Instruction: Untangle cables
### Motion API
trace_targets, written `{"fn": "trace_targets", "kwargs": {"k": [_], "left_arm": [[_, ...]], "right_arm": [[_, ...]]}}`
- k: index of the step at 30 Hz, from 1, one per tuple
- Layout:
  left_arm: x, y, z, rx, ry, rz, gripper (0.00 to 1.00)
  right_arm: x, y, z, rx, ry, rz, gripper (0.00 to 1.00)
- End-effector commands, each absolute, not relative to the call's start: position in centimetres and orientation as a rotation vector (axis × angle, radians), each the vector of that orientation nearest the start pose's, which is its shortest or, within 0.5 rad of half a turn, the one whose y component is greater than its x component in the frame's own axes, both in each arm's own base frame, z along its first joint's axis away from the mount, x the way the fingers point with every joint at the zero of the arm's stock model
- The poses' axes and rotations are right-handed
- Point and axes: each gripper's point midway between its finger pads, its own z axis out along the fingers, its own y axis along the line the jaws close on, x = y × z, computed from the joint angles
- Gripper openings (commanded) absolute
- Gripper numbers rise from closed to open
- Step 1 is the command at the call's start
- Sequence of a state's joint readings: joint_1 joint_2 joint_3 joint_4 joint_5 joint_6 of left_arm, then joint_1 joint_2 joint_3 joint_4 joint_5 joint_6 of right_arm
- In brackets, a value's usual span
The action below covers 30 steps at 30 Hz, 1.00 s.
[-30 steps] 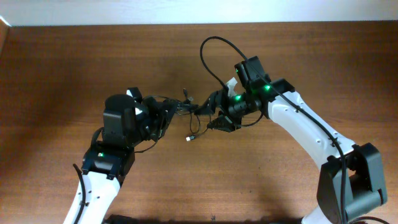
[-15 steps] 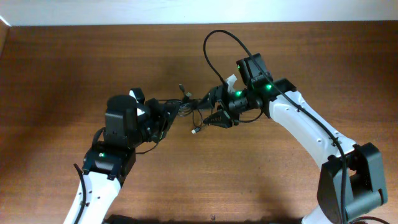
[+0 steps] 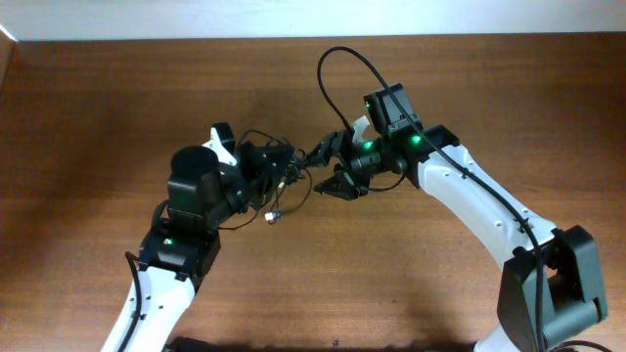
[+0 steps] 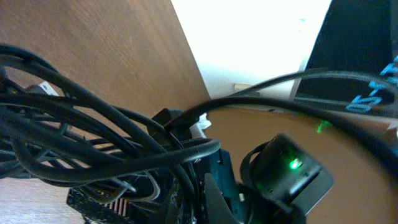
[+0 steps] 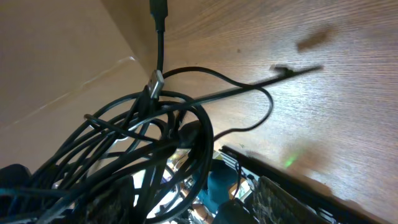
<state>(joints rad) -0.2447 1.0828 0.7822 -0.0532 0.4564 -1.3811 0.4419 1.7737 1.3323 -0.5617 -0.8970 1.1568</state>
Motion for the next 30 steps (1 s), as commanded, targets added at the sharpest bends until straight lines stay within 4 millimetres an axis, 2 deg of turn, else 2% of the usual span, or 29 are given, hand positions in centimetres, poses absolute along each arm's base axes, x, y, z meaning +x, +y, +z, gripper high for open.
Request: {"fn": "trace_targets", "kwargs": {"k": [1,2,6,9,13,14,15,16,18,20,23,25,30], "left_arm": [[34.5,-14.0,28.0,-1.056,1.873,-1.572,0.00],[35.1,-12.7,28.0,-1.143,1.818,-1.559,0.00],[36.7,-9.2,27.7,-1.312,1.655,-1.449,0.00],[37.2,-8.1,27.8,-1.400,1.569,-1.432,0.00],[37.0,-8.5,27.7,-1.262,1.652,-1.370,0.00],[36.6,-9.0,27.0,-1.256,1.706,-1.378,0.00],[35.6,-9.9,25.4,-1.307,1.798,-1.396,0.00],[34.3,-10.6,23.6,-1.444,1.863,-1.429,0.00],[31.8,-12.2,21.4,-1.747,1.936,-1.517,0.00],[30.7,-13.2,21.2,-1.854,1.965,-1.585,0.00],[30.8,-12.9,20.9,-1.878,1.948,-1.559,0.02],[30.0,-12.5,19.5,-1.963,1.966,-1.484,0.01],[29.4,-12.3,18.7,-2.018,1.973,-1.435,0.00]], "right_arm": [[31.4,29.6,15.4,0.650,2.956,1.487,0.61],[31.1,29.8,15.6,0.609,2.960,1.508,0.60],[29.6,30.6,16.8,0.521,2.987,1.657,0.54],[28.6,31.4,17.3,0.362,2.983,1.703,0.53],[29.8,30.6,15.4,0.375,2.974,1.498,0.54],[30.1,30.3,15.0,0.347,2.965,1.447,0.54],[30.2,30.2,14.9,0.297,2.954,1.434,0.56],[30.5,30.1,14.7,0.285,2.943,1.401,0.58],[31.9,29.0,13.5,0.188,2.899,1.225,0.59],[32.1,28.8,13.2,0.098,2.881,1.184,0.58],[31.7,28.7,13.1,-0.044,2.867,1.167,0.57],[31.0,28.3,12.7,-0.135,2.881,1.139,0.41],[29.9,27.7,12.2,-0.241,2.910,1.103,0.30]]}}
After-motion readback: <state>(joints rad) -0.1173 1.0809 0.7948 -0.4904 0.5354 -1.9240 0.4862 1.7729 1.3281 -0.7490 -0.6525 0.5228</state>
